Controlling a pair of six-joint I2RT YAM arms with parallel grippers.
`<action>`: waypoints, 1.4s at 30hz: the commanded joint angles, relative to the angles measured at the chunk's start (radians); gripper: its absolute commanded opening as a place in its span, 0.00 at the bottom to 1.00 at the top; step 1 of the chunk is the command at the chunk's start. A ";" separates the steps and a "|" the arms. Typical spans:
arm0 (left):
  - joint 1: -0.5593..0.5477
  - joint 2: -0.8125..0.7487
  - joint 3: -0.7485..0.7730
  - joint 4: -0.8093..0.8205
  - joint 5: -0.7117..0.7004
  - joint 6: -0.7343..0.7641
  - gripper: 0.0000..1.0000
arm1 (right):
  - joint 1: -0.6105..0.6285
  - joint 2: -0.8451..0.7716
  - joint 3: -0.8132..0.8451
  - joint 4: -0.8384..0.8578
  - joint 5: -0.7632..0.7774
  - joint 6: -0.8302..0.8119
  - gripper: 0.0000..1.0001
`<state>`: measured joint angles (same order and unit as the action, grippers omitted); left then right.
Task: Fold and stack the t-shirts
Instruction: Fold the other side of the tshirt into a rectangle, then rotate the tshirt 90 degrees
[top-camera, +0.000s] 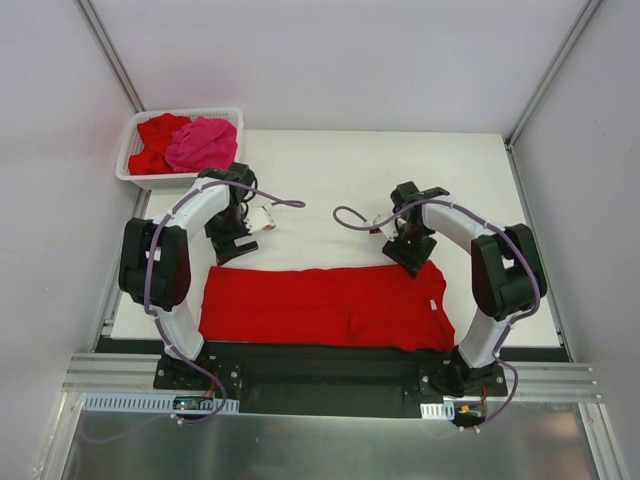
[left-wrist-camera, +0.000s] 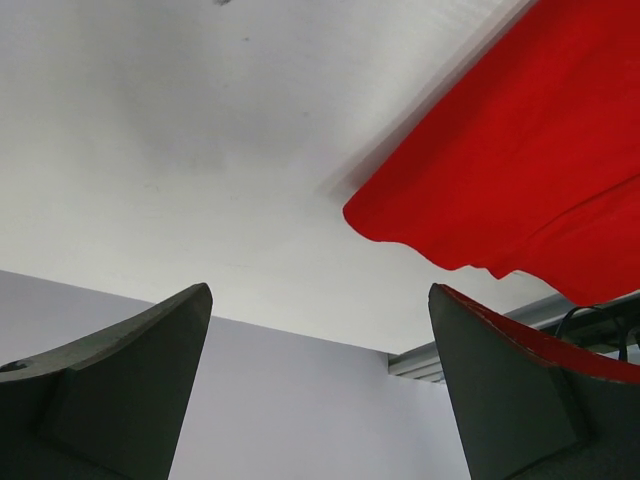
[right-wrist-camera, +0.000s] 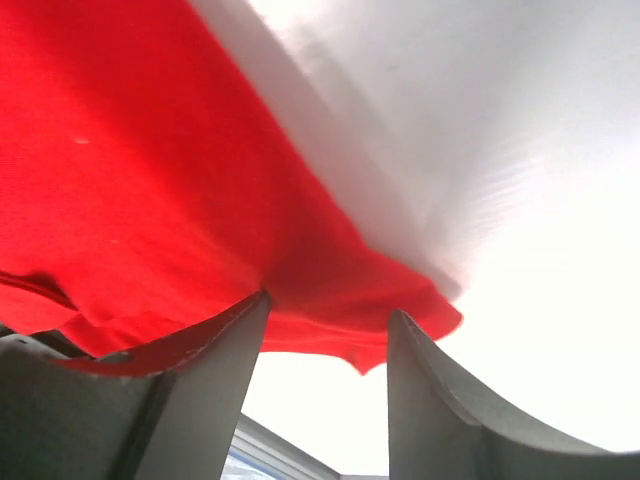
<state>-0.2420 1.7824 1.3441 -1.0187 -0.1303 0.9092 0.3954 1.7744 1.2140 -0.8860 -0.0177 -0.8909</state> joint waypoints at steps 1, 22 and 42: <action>-0.029 -0.003 0.004 -0.038 0.034 -0.001 0.91 | -0.012 0.000 0.056 0.022 0.074 -0.006 0.54; -0.098 -0.049 -0.207 -0.032 0.044 -0.036 0.91 | -0.036 -0.009 0.015 -0.088 0.078 -0.028 0.55; -0.098 0.121 -0.129 0.129 -0.028 -0.027 0.85 | -0.049 0.059 0.015 -0.076 0.047 0.018 0.40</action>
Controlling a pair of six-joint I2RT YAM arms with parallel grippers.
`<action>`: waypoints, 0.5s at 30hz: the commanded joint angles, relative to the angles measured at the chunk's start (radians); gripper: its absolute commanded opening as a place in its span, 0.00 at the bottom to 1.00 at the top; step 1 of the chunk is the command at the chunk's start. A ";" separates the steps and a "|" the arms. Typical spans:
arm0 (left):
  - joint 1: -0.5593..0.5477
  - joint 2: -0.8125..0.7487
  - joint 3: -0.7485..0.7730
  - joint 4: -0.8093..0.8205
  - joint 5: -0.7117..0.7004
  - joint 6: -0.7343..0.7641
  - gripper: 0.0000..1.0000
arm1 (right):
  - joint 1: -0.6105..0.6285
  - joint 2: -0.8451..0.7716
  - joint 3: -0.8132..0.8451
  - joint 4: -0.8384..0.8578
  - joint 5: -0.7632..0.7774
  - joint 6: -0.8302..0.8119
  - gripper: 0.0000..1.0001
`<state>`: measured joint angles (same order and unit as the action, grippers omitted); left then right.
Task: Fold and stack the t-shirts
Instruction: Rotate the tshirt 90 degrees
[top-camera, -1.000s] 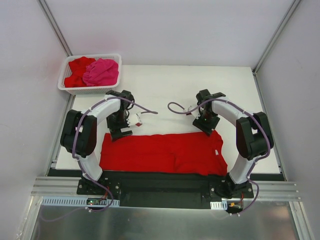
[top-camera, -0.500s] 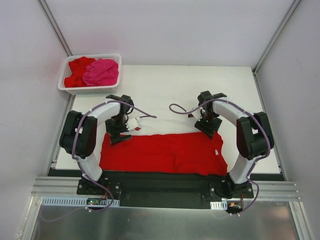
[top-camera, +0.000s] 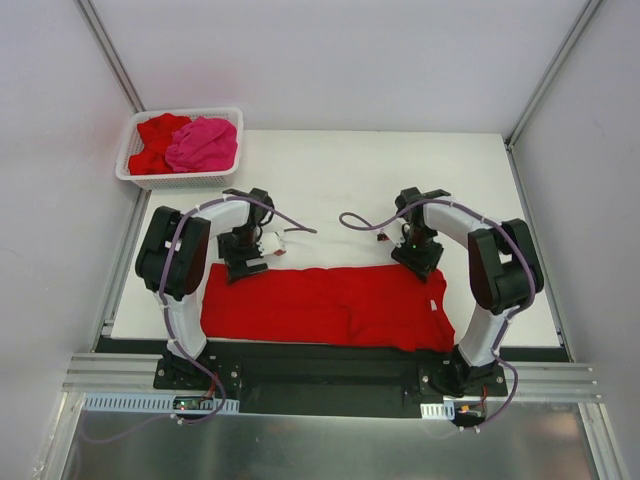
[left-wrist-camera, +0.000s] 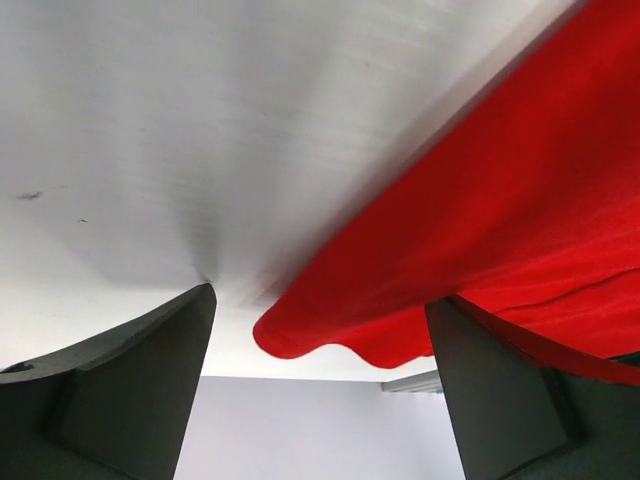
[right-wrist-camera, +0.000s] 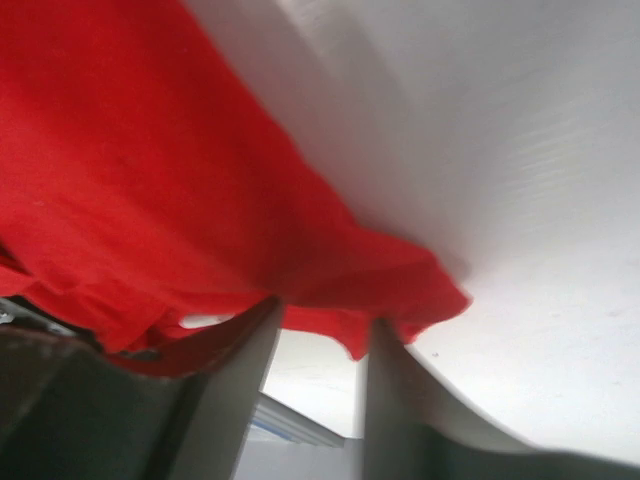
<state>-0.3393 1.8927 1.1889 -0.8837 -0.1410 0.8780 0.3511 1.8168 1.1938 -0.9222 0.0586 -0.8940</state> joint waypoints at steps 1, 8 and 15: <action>-0.001 0.014 0.025 -0.006 -0.014 0.007 0.84 | -0.008 0.016 0.033 -0.040 -0.034 0.021 0.38; -0.001 0.005 -0.014 -0.014 -0.002 0.030 0.44 | -0.006 0.032 0.056 -0.067 -0.051 0.014 0.22; -0.001 0.006 -0.012 -0.026 0.001 0.033 0.02 | -0.006 0.039 0.069 -0.066 -0.037 0.013 0.01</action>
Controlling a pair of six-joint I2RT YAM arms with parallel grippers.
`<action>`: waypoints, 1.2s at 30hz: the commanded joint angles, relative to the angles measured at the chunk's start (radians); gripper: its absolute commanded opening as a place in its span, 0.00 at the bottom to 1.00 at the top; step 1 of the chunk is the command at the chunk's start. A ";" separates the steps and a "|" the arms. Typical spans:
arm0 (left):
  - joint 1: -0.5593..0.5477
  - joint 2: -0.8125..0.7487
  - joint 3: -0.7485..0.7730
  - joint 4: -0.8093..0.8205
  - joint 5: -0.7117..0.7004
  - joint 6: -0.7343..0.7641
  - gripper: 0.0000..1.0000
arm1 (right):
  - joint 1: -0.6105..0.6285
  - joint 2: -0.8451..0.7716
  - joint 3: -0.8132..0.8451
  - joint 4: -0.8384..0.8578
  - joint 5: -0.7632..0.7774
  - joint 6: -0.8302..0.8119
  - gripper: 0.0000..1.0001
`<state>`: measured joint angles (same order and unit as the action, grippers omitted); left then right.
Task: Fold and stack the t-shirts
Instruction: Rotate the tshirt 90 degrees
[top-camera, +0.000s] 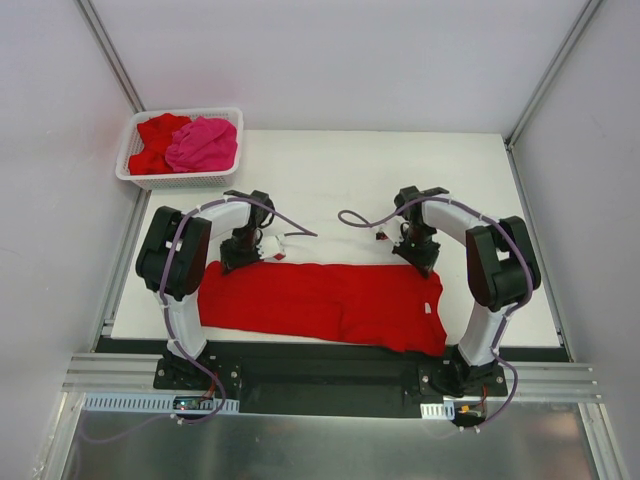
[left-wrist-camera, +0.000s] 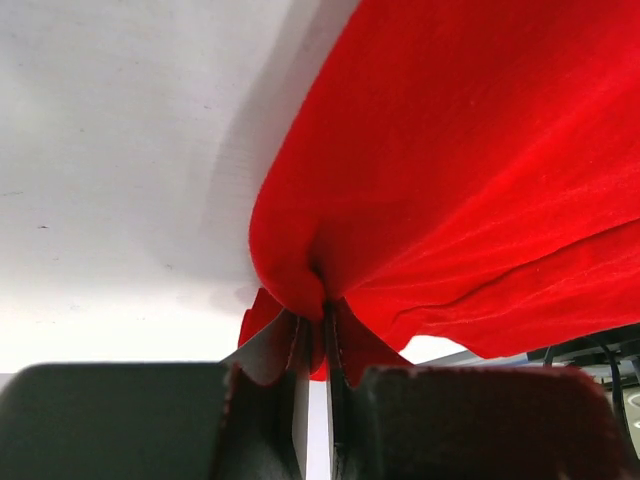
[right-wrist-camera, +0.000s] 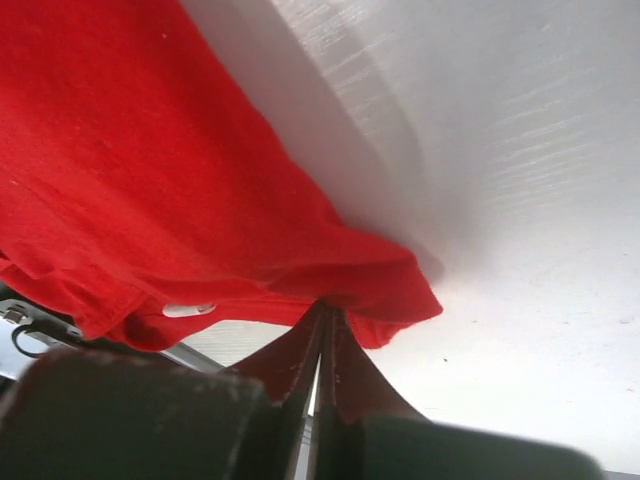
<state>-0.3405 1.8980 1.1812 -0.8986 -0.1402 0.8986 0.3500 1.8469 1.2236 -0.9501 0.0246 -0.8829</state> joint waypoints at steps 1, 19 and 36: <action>0.000 0.006 0.003 -0.011 0.002 0.011 0.02 | -0.005 0.012 0.042 -0.033 -0.003 0.004 0.01; 0.000 0.046 0.081 -0.036 -0.012 0.005 0.02 | -0.014 0.049 0.163 0.004 0.034 0.016 0.01; 0.001 0.084 0.178 -0.033 -0.033 -0.021 0.01 | -0.032 0.068 0.126 -0.102 0.081 -0.057 0.22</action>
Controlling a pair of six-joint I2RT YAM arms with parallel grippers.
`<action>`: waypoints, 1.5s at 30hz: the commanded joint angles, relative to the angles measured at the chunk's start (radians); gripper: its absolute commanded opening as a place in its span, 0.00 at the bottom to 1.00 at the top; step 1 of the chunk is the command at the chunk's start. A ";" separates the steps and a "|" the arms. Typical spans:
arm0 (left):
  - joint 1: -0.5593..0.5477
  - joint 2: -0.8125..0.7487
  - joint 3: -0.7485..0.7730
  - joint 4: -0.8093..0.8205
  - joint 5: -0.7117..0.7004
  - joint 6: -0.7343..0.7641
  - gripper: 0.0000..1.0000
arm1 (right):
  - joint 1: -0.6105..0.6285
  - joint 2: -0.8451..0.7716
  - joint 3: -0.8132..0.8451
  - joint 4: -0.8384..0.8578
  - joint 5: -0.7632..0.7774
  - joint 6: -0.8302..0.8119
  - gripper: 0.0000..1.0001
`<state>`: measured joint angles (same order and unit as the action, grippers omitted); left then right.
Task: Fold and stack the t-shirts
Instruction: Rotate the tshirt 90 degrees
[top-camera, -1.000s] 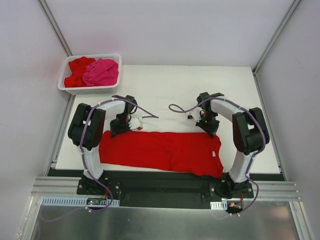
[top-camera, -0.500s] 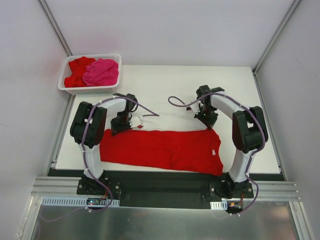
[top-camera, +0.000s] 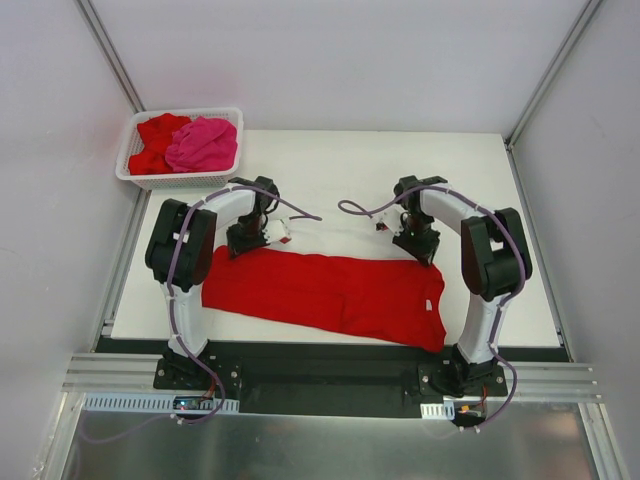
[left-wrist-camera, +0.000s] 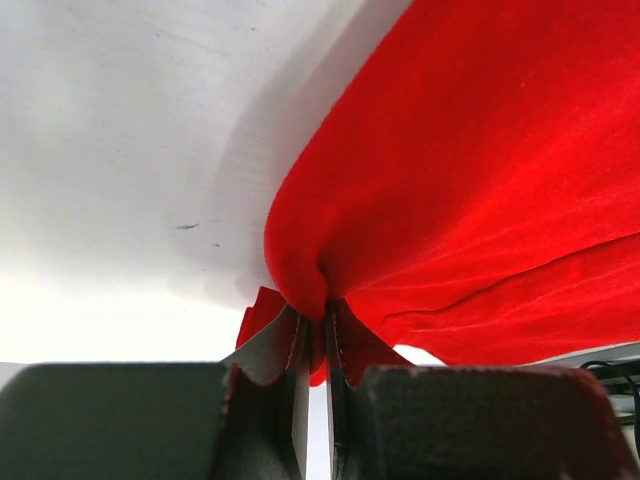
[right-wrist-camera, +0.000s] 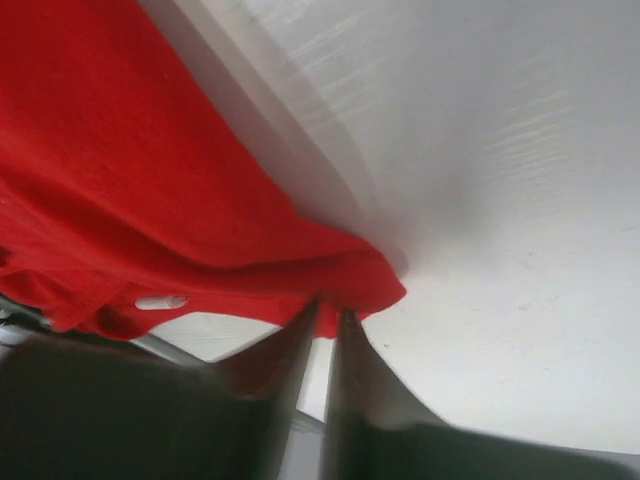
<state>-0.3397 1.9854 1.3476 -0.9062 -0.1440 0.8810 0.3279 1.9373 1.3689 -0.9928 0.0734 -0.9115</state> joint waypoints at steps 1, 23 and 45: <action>0.001 -0.005 0.009 -0.025 -0.028 -0.004 0.02 | -0.016 -0.031 -0.027 -0.050 0.040 -0.029 0.43; -0.001 -0.014 0.001 -0.033 -0.052 -0.016 0.02 | -0.078 -0.043 -0.080 0.016 -0.044 -0.046 0.42; -0.001 -0.013 0.018 -0.034 -0.055 -0.019 0.01 | -0.101 0.002 -0.054 -0.036 -0.011 -0.058 0.01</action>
<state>-0.3397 1.9862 1.3457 -0.9058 -0.1699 0.8734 0.2478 1.9274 1.2842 -0.9989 0.0311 -0.9657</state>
